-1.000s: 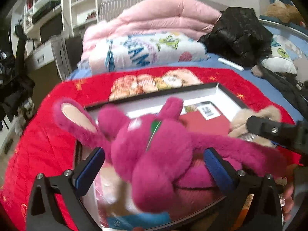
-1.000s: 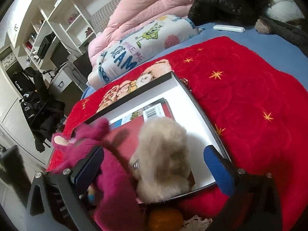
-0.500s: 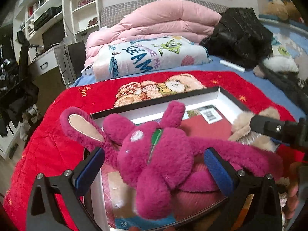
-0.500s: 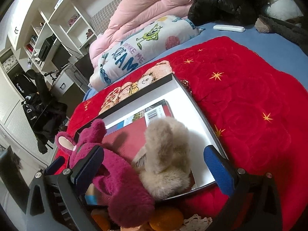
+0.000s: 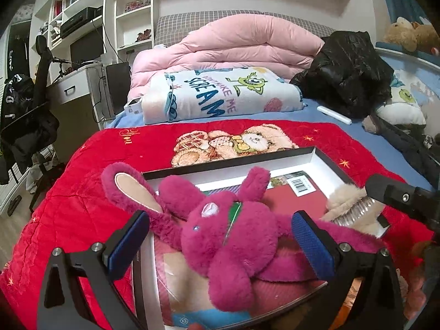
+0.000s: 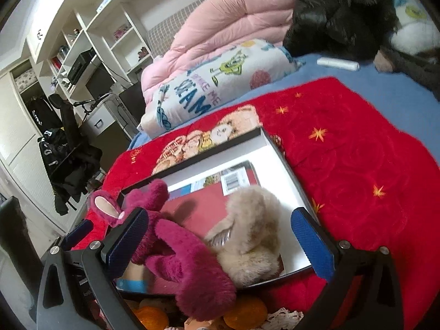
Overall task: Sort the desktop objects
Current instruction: 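Lower the rabbit and beige plush into the tray and open both grippers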
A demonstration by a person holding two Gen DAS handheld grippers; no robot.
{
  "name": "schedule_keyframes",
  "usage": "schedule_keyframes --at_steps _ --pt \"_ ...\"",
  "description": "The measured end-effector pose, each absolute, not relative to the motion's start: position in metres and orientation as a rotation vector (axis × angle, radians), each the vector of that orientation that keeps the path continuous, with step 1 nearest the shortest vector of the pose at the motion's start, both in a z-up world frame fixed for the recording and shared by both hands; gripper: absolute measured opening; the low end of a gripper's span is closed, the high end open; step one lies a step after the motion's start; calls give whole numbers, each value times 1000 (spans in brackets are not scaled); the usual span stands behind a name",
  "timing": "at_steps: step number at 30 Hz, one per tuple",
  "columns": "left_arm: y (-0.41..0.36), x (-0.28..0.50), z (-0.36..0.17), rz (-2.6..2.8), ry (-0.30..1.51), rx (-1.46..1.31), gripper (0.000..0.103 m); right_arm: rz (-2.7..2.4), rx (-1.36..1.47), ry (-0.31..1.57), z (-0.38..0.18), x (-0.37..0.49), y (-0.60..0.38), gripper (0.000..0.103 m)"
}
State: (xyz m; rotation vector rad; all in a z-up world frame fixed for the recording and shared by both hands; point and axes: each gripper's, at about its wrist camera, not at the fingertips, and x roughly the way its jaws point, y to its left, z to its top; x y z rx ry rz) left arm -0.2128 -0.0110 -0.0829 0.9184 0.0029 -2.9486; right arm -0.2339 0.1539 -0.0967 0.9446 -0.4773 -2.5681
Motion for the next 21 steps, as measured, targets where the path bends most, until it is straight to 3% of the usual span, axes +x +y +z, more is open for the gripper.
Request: schedule_keyframes --at_steps 7,12,21 --pt "-12 -198 -45 -2920 -2 873 103 -2622 850 -441 -63 -212 161 103" --pt "-17 -181 4 -2983 132 861 103 -2670 785 -427 -18 -188 165 103" --pt "-23 -115 110 -3057 186 780 103 -2662 727 -376 72 -131 152 103"
